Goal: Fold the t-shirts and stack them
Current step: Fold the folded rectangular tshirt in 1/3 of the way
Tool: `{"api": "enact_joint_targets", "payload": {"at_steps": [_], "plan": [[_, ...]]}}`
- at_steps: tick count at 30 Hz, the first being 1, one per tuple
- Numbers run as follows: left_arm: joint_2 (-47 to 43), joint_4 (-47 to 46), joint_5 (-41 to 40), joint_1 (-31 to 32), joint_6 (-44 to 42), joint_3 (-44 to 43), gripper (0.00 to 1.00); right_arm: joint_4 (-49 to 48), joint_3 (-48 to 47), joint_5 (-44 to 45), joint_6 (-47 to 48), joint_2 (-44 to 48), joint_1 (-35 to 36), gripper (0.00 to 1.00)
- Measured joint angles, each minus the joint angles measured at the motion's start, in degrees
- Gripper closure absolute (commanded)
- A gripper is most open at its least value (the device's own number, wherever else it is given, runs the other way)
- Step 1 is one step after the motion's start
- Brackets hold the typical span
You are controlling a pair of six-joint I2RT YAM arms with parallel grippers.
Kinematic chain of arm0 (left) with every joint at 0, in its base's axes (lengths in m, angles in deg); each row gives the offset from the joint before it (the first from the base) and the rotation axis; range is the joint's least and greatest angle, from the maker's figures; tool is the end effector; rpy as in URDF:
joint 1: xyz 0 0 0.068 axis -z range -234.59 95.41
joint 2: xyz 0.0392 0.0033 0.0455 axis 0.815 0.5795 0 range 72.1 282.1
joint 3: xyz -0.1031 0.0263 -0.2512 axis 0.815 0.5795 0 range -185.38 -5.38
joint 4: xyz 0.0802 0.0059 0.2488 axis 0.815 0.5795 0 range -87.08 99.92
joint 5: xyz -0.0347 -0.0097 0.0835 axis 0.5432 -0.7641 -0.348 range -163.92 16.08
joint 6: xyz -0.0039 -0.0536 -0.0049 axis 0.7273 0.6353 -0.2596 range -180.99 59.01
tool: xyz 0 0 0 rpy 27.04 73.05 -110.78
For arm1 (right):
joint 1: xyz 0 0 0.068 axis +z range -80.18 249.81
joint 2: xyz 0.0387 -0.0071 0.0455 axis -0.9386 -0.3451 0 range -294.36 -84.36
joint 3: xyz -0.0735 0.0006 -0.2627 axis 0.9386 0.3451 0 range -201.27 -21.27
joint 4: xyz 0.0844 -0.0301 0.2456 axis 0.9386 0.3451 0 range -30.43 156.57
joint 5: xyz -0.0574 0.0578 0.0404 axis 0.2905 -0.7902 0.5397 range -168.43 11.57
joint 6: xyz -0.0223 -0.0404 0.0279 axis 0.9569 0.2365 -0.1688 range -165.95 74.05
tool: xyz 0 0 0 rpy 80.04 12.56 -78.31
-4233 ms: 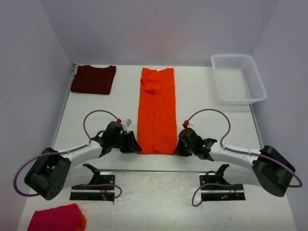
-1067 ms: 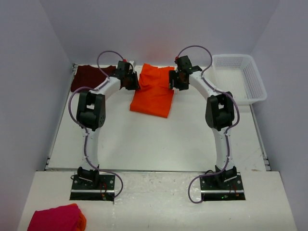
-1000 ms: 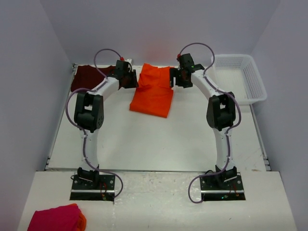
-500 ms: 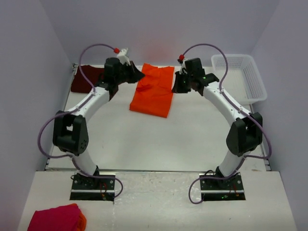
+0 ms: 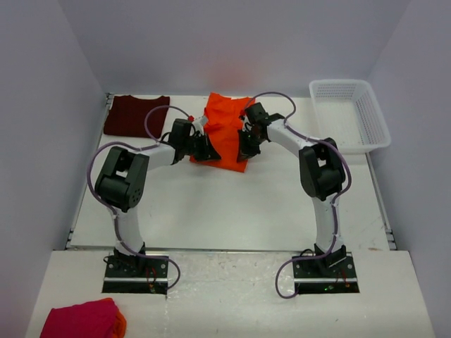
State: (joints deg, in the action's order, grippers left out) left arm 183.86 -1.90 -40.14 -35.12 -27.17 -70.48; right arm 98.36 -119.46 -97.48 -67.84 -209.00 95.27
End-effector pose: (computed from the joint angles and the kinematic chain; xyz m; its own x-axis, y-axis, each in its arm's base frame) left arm 0.3770 -0.1544 0.1525 -0.8941 -0.1747 -0.4124 0.2045 0.6600 -0.7229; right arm 0.4114 0.2088 0.1776 -0.9583 -0.0658 -0.2782 -0.1858 0.8829 0.4311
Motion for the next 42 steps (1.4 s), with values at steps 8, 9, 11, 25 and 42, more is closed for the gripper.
{"api": "enact_joint_targets", "payload": {"at_steps": [8, 9, 11, 25, 42], "plan": [[-0.9, 0.74, -2.8, -0.04, -0.66, -0.04, 1.0, 2.23, -1.57, 0.17, -0.42, 0.0, 1.03, 1.0], [-1.01, 1.16, -3.82, -0.04, -0.68, -0.04, 1.0, 2.58, -1.57, 0.28, -0.57, 0.0, 1.07, 1.0], [-1.46, 2.23, -6.27, -0.04, -1.05, -0.04, 1.0, 3.02, -1.57, 0.42, -0.9, 0.0, 1.07, 1.0], [-2.49, 13.99, -23.85, -0.33, -5.81, -3.56, 1.0, 7.21, -3.74, 3.28, -1.92, -4.87, 1.33, 1.0], [-1.07, 15.21, -32.02, -0.7, -4.0, -2.67, 1.0, 4.37, 0.81, 3.1, -3.39, -2.67, 1.57, 0.98]]}}
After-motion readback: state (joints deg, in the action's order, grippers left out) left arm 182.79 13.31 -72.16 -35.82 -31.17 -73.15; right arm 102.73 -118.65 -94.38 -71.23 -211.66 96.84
